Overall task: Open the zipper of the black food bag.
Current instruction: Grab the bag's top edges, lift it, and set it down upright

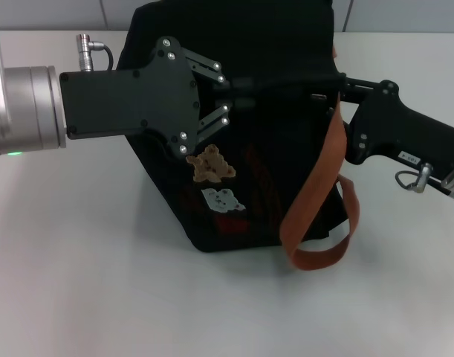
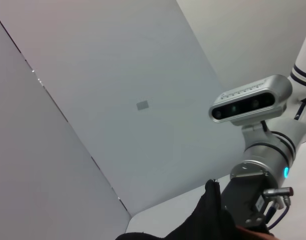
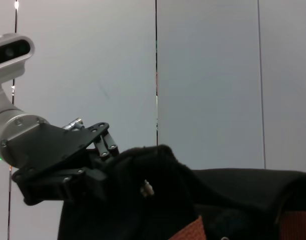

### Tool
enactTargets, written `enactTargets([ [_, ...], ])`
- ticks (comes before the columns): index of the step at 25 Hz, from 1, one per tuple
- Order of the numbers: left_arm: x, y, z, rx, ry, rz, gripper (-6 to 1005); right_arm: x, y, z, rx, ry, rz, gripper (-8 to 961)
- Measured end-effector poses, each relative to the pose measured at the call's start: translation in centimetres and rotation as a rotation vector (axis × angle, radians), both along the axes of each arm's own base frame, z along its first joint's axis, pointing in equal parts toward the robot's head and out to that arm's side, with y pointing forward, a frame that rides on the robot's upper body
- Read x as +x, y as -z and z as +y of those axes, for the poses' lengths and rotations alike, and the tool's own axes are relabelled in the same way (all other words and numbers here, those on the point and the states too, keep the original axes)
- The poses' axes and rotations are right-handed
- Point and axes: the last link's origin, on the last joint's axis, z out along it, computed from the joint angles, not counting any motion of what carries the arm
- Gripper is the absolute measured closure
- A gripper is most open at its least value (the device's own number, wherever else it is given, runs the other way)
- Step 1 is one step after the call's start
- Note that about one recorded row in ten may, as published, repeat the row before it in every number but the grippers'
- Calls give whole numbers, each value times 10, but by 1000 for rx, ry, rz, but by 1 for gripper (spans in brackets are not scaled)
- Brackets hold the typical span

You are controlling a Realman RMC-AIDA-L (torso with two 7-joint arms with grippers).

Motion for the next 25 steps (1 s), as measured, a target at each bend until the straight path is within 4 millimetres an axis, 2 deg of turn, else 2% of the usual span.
enactTargets([
  [4, 1, 1, 0, -3, 3, 1, 895, -3, 0, 9, -22, 21, -14, 684],
  [11, -1, 3, 1, 0, 7, 3, 895, -7, 5, 12, -66, 7, -59, 694],
  [22, -1, 5, 3, 9, 3, 5, 896, -7, 6, 10, -72, 2, -56, 846],
  [25, -1, 6, 3, 9, 4, 6, 896, -6, 6, 9, -73, 5, -54, 851],
])
